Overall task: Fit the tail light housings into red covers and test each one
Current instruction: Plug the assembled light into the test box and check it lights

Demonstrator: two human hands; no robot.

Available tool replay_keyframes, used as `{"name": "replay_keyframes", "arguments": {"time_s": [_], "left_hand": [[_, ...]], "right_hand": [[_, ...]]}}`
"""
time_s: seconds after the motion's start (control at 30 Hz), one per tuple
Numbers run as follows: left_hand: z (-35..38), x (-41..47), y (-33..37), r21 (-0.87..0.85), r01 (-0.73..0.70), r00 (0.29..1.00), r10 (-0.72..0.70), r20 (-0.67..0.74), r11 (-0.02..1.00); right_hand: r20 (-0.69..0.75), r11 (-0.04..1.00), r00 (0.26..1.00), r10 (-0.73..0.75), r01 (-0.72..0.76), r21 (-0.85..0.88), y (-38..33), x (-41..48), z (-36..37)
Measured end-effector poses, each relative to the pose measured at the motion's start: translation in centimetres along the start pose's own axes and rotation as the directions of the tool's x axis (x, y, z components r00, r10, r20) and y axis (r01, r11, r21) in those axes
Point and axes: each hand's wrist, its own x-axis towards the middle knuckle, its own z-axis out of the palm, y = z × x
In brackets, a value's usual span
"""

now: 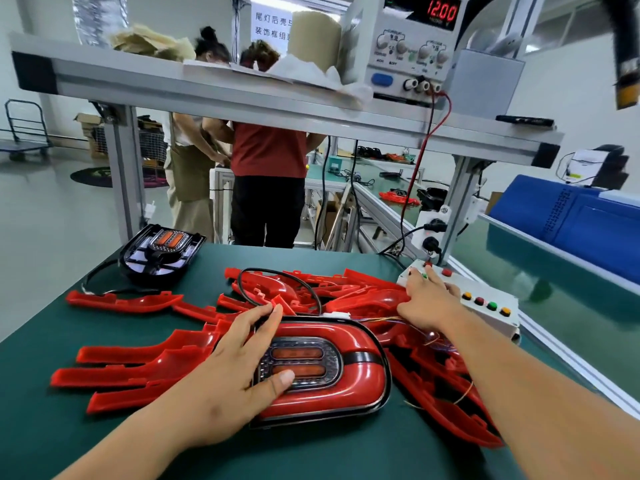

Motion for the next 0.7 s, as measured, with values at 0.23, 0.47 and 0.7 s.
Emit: {"name": "replay_keyframes", "arguments": {"time_s": [0.23,0.47,0.7], "left_hand": [[-0.6,0.7,0.2,0.07,0.015,0.998,-0.019,0.059,0.997],[-2.5,0.0,-0.1,0.382,0.054,0.979,-0.123,0.16,0.922],[-2.6,0.1,-0.8,0.325,0.094,0.975,-0.153,0.163,0.941]], "right_hand": [[-0.093,0.996,0.992,0.084,-0.083,0.01,1.3,-1.6,-0.4],[-0.104,0.994,0.989,0.107,-0.107,0.006,2.9,-2.2,0.6],[-0.101,0.997,0.992,0.07,-0.071,-0.009,2.9,-1.5,0.7]]}}
